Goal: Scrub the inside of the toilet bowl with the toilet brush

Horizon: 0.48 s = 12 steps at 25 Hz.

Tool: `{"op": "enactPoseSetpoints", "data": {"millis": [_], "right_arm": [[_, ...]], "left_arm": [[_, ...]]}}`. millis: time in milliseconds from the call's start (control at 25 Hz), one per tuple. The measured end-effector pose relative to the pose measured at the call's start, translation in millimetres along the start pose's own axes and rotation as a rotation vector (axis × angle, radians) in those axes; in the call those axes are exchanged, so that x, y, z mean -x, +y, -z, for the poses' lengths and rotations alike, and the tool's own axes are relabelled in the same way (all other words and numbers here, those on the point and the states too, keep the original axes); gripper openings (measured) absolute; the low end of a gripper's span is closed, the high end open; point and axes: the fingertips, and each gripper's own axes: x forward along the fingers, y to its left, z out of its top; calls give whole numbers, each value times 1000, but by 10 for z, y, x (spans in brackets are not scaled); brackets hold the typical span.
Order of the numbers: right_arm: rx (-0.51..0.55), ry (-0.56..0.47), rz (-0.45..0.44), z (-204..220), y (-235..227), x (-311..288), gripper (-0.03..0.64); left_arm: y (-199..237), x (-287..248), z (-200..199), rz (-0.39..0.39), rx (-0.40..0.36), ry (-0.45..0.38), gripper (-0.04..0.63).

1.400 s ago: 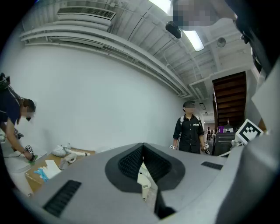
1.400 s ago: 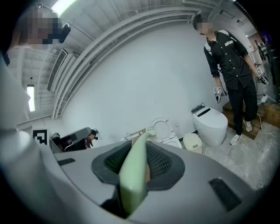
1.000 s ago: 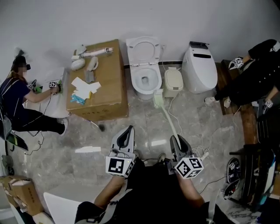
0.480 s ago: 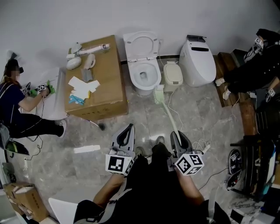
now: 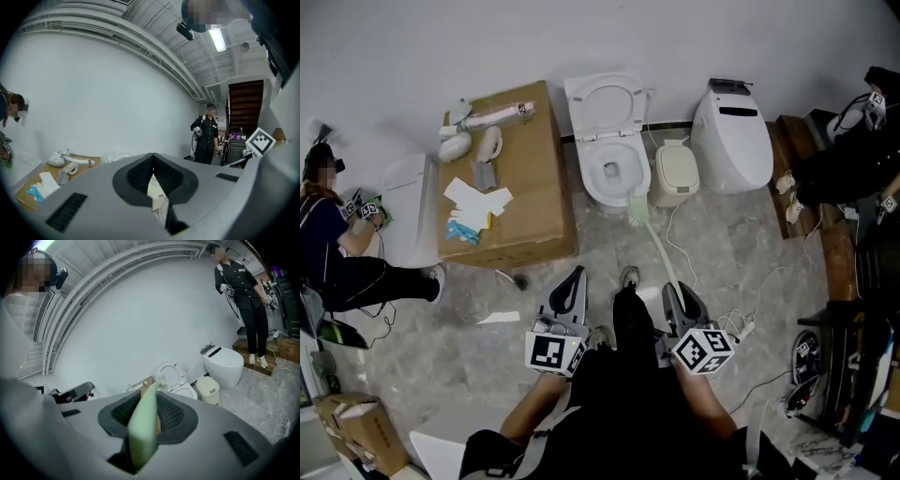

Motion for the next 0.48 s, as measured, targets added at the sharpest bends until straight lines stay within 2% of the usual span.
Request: {"op": "enactPoseSetpoints", "data": {"millis": [480], "right_arm": [[-5, 27, -28, -1041, -744, -1315, 114]], "left_arm": [[263, -1658, -309, -32, -30, 16, 9]]}}
